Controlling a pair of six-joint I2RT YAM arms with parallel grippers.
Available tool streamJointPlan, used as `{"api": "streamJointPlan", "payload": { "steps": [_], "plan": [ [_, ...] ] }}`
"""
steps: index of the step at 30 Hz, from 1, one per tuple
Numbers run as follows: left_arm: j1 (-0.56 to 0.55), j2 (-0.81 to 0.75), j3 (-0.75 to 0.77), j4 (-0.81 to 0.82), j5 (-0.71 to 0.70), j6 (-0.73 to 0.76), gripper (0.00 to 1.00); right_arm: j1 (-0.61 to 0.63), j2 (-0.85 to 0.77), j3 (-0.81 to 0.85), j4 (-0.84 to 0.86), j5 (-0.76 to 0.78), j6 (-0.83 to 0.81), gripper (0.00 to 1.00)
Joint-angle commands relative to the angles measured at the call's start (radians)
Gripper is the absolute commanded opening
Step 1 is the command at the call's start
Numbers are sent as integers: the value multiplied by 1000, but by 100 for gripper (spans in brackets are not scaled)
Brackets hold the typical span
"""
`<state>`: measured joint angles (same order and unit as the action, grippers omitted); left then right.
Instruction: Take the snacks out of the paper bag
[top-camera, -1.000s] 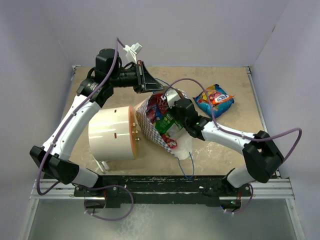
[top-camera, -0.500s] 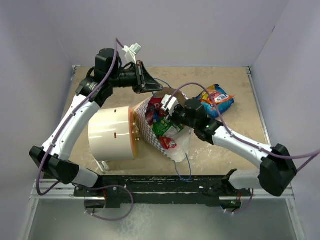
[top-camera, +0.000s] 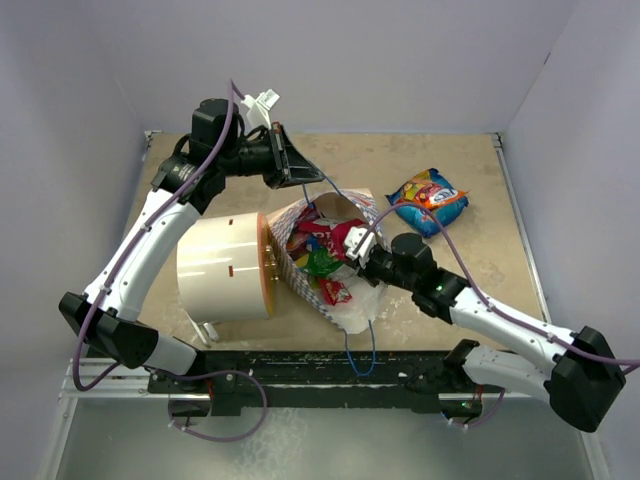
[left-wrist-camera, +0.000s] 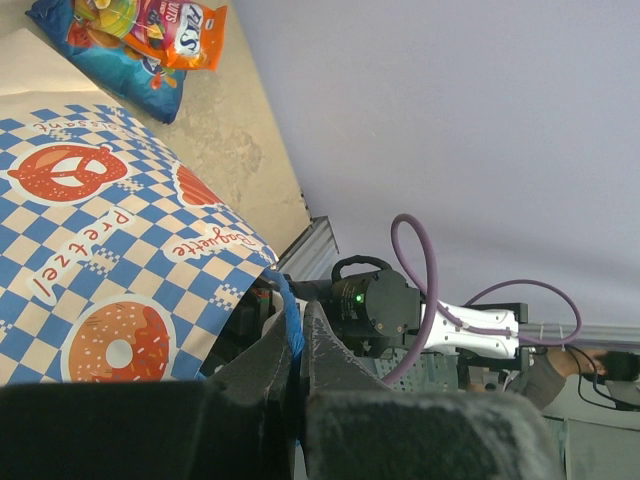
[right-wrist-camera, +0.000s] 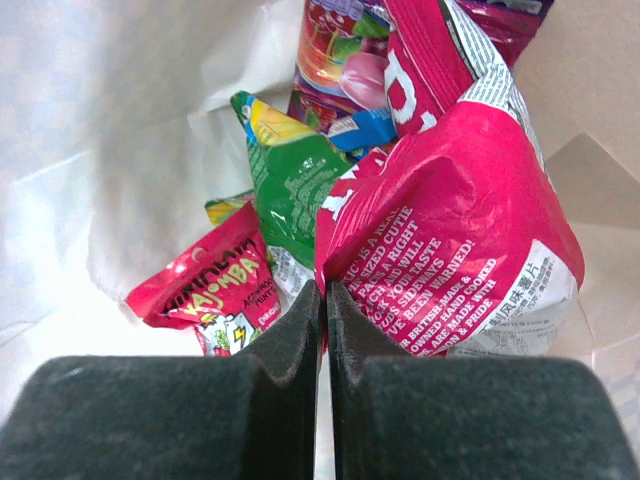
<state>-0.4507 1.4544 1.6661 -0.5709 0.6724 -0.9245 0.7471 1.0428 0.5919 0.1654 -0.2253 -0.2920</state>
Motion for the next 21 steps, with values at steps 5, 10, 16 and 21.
{"api": "streamJointPlan", "payload": {
  "steps": [5, 10, 16, 21],
  "plan": [
    [12, -17, 14, 32, -17, -18, 0, 16, -36, 17, 13, 137, 37, 18],
    [12, -13, 1, 56, -7, -27, 0, 97, -64, 40, -5, 277, 12, 40],
    [12, -7, -3, 89, 20, -41, 0, 124, -44, 139, -18, 339, -37, 53],
    [12, -13, -12, 109, 34, -50, 0, 124, 78, 198, 58, 483, -80, 54]
  ]
}}
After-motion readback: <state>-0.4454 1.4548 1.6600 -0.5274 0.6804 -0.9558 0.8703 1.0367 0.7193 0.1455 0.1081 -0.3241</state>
